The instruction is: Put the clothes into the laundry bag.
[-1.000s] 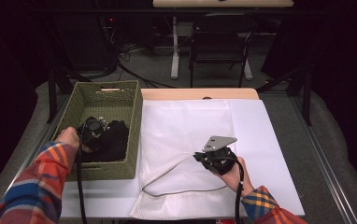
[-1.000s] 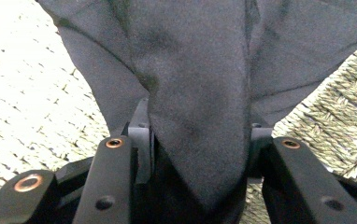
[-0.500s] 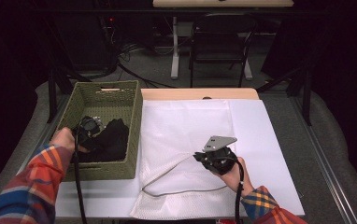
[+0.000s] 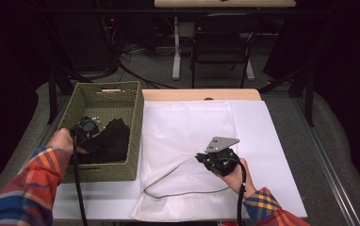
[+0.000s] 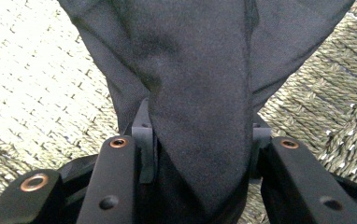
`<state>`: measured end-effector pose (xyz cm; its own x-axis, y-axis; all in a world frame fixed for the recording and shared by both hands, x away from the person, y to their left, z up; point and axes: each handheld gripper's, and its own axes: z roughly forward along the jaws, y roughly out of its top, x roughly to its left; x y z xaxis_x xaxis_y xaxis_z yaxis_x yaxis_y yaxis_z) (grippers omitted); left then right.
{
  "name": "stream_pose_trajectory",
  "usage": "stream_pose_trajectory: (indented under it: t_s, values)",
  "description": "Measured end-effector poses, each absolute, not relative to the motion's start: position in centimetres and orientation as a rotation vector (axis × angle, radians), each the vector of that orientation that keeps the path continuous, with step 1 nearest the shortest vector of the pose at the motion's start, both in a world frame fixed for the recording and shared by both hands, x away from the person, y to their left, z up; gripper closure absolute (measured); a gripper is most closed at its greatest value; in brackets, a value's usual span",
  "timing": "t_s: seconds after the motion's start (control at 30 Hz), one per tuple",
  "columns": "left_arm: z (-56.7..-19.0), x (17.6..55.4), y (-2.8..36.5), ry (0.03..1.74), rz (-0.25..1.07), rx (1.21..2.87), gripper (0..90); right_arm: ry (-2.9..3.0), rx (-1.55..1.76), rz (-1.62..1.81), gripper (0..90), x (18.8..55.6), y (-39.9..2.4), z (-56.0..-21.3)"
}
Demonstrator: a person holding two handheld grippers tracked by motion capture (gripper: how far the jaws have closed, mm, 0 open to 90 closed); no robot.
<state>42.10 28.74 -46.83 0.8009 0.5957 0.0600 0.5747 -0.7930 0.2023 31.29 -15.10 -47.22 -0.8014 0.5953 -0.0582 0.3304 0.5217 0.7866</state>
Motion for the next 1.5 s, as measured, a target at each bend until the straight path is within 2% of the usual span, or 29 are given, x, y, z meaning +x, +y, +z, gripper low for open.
stream_pose_trajectory:
  t_s: [1.5]
  values:
    - [-40.8, 40.4, 28.9, 0.925, 0.274, 2.774, 61.0, 2.436, 0.775, 1.167, 88.5, 31.2, -15.2, -47.1]
